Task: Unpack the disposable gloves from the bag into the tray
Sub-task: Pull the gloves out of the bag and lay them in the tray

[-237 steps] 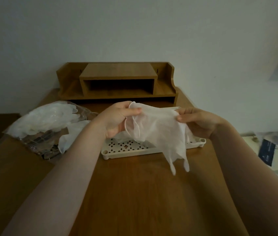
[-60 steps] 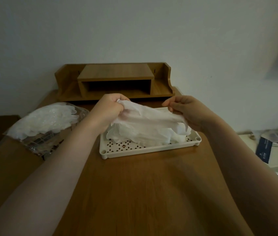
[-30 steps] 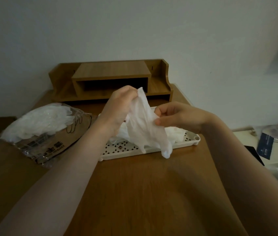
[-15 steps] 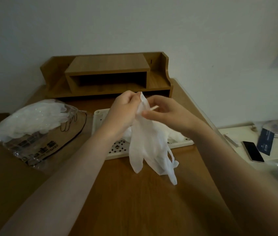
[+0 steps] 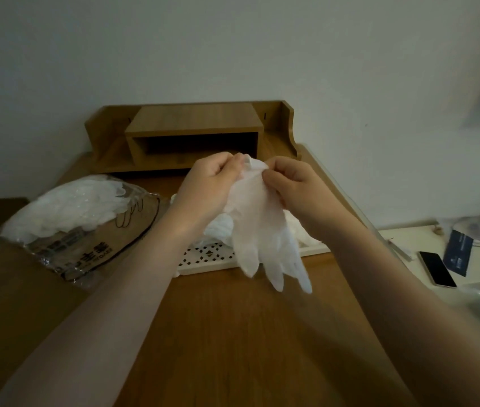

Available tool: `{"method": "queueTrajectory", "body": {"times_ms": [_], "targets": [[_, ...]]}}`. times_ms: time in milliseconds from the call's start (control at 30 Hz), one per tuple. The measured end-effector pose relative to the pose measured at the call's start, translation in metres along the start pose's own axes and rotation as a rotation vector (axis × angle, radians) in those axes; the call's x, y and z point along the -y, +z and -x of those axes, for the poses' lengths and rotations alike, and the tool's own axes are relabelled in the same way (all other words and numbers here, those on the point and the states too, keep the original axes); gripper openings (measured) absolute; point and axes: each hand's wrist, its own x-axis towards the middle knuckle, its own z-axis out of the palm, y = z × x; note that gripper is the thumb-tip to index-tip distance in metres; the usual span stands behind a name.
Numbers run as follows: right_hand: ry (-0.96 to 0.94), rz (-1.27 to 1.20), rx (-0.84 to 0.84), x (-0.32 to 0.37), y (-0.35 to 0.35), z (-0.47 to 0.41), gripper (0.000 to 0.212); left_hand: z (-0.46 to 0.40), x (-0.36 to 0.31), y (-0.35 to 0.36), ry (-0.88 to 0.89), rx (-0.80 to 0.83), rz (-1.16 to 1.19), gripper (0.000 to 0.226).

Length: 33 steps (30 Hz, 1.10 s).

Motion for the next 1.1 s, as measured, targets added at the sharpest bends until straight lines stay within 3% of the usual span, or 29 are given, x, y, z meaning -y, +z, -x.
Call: {"method": "queueTrajectory", "body": {"times_ms": [167, 267, 333, 433, 533, 667, 767, 900, 1100], "targets": [[-0.053, 0.171, -0.052, -0.003, 0.002, -0.002, 0.025, 0.0, -0.004, 0.0, -0.175, 0.066, 0.109, 0.039], [-0.094, 0.238, -0.056, -0.004, 0.001, -0.007, 0.024, -0.001, -0.001, 0.009, -0.105, 0.143, -0.042, 0.055], [-0.079, 0.237, -0.017, -0.005, -0.007, -0.008, 0.029, -0.004, 0.003, 0.013, -0.077, 0.097, -0.072, 0.05], [0.086, 0.109, 0.261, -0.014, -0.036, -0.011, 0.036, -0.01, 0.011, 0.015, -0.178, 0.039, 0.039, 0.045], [0.291, -0.155, 0.578, -0.035, -0.065, -0.019, 0.028, -0.016, 0.023, 0.012, -0.247, 0.01, 0.038, 0.05], [0.503, -0.399, 0.596, -0.056, -0.077, -0.029, 0.02, -0.024, 0.046, 0.007, -0.17, 0.019, -0.288, 0.04], [0.56, -0.08, 0.534, -0.06, -0.077, -0.035, 0.023, -0.031, 0.062, 0.006, -0.111, 0.014, -0.566, 0.04], [0.443, 0.433, 0.376, -0.057, -0.068, -0.049, 0.029, -0.039, 0.078, 0.001, -0.065, -0.008, -0.841, 0.036], [0.417, 0.668, 0.269, -0.06, -0.057, -0.076, 0.034, -0.051, 0.09, 0.001, -0.116, -0.014, -1.008, 0.039]]}}
